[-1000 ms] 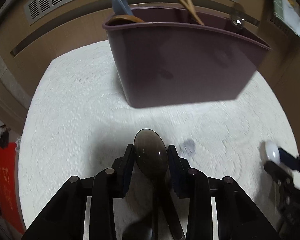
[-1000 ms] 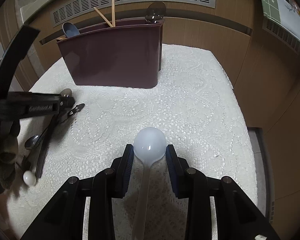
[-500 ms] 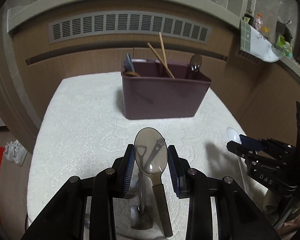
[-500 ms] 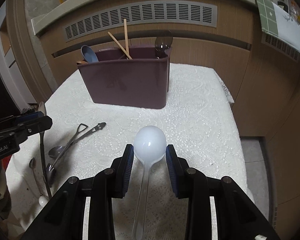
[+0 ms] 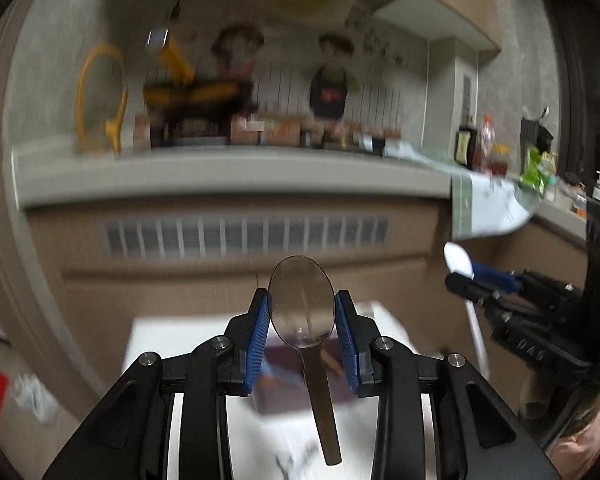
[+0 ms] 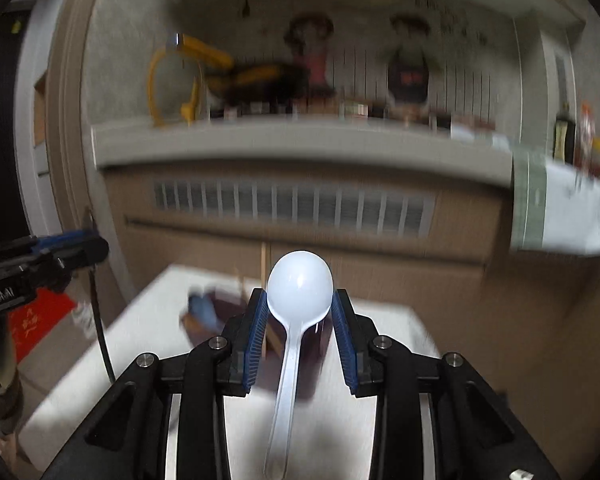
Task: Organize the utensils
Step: 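Lift both spoons and drop them into the caddy with both tools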
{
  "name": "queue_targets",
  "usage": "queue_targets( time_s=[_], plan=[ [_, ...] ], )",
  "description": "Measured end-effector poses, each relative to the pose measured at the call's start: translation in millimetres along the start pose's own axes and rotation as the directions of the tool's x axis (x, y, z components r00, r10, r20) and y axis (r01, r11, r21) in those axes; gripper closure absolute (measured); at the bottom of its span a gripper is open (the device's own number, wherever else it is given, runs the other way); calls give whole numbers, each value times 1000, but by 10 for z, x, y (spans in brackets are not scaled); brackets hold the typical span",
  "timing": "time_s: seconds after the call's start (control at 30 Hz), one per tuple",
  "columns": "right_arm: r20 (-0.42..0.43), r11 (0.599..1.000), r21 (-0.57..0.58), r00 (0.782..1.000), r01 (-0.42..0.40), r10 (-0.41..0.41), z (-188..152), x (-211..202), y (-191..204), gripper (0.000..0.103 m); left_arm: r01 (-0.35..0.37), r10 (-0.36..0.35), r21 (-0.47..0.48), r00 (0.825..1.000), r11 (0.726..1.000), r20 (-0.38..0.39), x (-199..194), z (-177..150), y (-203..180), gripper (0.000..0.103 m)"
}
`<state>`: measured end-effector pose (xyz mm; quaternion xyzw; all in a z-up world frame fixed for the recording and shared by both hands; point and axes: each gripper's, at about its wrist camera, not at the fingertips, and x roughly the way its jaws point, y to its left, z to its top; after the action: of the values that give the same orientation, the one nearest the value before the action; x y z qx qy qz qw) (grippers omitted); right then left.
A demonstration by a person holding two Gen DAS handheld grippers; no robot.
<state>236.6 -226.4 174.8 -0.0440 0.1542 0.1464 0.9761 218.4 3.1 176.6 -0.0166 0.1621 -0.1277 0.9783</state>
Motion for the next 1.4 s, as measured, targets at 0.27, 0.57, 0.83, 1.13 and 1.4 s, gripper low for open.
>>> queue_targets(
  time_s=[0.27,0.57,0.83,1.13,1.4],
  plan=[
    [118,997,39,991,-64,59,383,390,-129,72,1,1,-48,999,999,53,530,315,168,69],
    [33,998,45,998,-49,48,60,1083,-84,72,0,-4,-92,999,996,-37,1175,65,347,69],
    [-30,995,75,997,-65,68,-331,1519,-139,72,-4,-3,-97,997,995,-77,1579,-221,372,69],
    [-55,999,27,998,-35,36,-656,1678,-90,70,-28,17,-84,991,996,-130,1815,-528,322,67],
    [-85,999,-4,996,-34,34,-786,1437,-26,48,-38,20,-101,985,994,-174,1619,-631,334,55]
  ],
)
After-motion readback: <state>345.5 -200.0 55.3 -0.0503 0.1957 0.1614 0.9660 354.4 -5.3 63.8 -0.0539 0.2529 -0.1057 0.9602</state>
